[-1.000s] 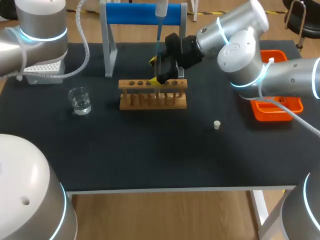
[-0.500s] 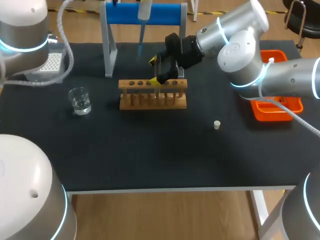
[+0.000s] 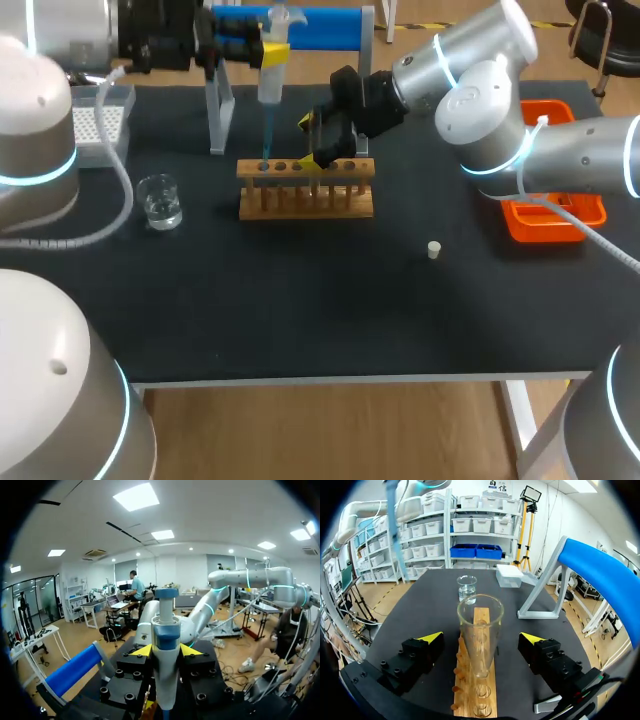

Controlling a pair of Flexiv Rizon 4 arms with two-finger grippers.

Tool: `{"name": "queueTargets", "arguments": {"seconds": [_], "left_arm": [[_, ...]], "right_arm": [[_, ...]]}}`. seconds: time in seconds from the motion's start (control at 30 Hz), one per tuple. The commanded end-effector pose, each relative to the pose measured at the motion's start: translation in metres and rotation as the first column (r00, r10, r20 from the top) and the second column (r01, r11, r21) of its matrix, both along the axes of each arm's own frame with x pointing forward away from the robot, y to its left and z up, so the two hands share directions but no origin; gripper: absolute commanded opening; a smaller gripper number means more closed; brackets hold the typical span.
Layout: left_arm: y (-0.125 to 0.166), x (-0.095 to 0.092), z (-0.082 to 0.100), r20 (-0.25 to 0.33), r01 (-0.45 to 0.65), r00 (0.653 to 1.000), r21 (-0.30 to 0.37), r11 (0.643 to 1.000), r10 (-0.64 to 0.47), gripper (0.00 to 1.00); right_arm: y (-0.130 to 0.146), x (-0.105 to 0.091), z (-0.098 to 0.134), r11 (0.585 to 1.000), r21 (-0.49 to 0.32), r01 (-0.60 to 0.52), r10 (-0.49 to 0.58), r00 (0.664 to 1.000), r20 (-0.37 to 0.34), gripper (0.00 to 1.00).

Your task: Invert the test tube, pick up the pipette, mount the tip to pipette, aspirate from beaker and dispense into the tube, eject the tip, return the pipette, and cap with the stopper.

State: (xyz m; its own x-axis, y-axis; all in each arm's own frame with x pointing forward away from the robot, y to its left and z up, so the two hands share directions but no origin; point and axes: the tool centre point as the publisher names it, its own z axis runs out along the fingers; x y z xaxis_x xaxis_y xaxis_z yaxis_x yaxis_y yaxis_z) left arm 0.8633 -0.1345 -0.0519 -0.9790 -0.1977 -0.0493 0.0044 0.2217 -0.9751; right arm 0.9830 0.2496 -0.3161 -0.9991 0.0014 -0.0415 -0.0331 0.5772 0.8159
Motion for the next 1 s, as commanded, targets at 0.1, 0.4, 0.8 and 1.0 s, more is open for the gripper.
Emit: {"name": "queueTargets", "arguments": {"seconds": [0.1,0.4,0.8,1.0], "left_arm": [[0.002,-0.035,-0.024,0.036,-0.07,0.997,-0.045,0.997,0.071,0.0],[-0.011,-0.043,-0.047,0.071,-0.052,0.996,-0.081,0.995,0.057,0.0],[-0.024,-0.036,-0.064,0.094,0.015,0.996,-0.074,0.997,-0.008,0.0],[-0.031,-0.033,-0.068,0.076,0.057,0.996,-0.052,0.997,-0.052,0.0]], "right_arm": [[0.0,0.001,0.001,1.0,-0.003,-0.002,0.002,1.0,-0.001,1.0],[0.0,0.001,0.001,1.0,-0.003,-0.002,0.002,1.0,-0.001,1.0],[0.0,0.001,0.001,1.0,-0.003,-0.002,0.002,1.0,-0.001,1.0],[0.0,0.001,0.001,1.0,-0.003,-0.002,0.002,1.0,-0.001,1.0]]}}
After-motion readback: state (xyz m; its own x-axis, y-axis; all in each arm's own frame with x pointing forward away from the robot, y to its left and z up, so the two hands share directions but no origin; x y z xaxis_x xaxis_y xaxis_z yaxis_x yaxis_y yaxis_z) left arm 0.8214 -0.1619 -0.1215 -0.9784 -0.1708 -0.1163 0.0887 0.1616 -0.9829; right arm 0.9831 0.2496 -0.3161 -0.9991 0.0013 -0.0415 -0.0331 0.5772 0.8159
